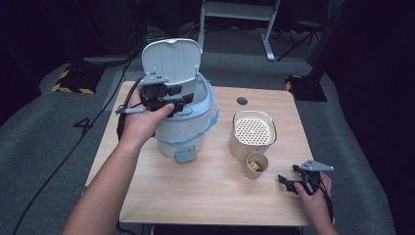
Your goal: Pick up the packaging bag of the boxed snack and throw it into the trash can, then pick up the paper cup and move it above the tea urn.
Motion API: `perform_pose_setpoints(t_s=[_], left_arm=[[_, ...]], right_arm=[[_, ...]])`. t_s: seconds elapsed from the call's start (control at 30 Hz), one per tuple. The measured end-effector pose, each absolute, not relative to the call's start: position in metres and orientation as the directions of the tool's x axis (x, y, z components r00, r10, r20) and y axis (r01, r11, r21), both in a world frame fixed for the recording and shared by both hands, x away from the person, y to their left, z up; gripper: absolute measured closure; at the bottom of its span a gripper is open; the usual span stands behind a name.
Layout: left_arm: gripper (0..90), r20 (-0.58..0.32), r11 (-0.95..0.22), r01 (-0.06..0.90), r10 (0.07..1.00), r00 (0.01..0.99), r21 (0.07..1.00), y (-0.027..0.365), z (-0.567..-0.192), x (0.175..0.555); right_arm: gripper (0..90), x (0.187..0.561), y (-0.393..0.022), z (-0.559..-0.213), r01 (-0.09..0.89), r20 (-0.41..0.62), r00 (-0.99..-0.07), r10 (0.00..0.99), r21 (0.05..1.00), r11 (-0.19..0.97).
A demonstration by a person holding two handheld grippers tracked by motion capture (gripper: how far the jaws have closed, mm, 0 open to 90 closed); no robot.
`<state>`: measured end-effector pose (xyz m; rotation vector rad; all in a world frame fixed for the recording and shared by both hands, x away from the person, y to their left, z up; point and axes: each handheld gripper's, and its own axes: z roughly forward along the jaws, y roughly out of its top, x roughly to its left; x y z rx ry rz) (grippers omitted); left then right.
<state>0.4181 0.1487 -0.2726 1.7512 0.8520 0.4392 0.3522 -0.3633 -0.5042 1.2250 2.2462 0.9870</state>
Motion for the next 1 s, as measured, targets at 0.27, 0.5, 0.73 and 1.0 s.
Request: perform_pose_setpoints(t_s=[0.27, 0.5, 0.73, 1.0], left_arm=[[40.3, -0.071, -0.150, 0.251, 0.714, 0.697, 0.956, 0.176, -0.266, 0.392], [39.7, -0.039, -0.182, 0.222, 0.684, 0.728, 0.958, 0.195, -0.272, 0.361], [39.4, -0.035, -0.196, 0.217, 0.658, 0.752, 0.956, 0.206, -0.288, 0.337], [36.4, -0.016, -0.249, 0.225, 0.637, 0.771, 0.942, 0.213, -0.320, 0.319]], right_arm=[[18.4, 0.352, -0.363, -0.504, 0.564, -0.009, -0.538, 0.843, 0.739, 0.368], [18.9, 0.352, -0.363, -0.504, 0.566, -0.009, -0.538, 0.843, 0.738, 0.369], [21.7, 0.349, -0.361, -0.489, 0.522, 0.002, -0.601, 0.799, 0.758, 0.391], [18.9, 0.336, -0.351, -0.483, 0.456, 0.018, -0.706, 0.708, 0.776, 0.436]])
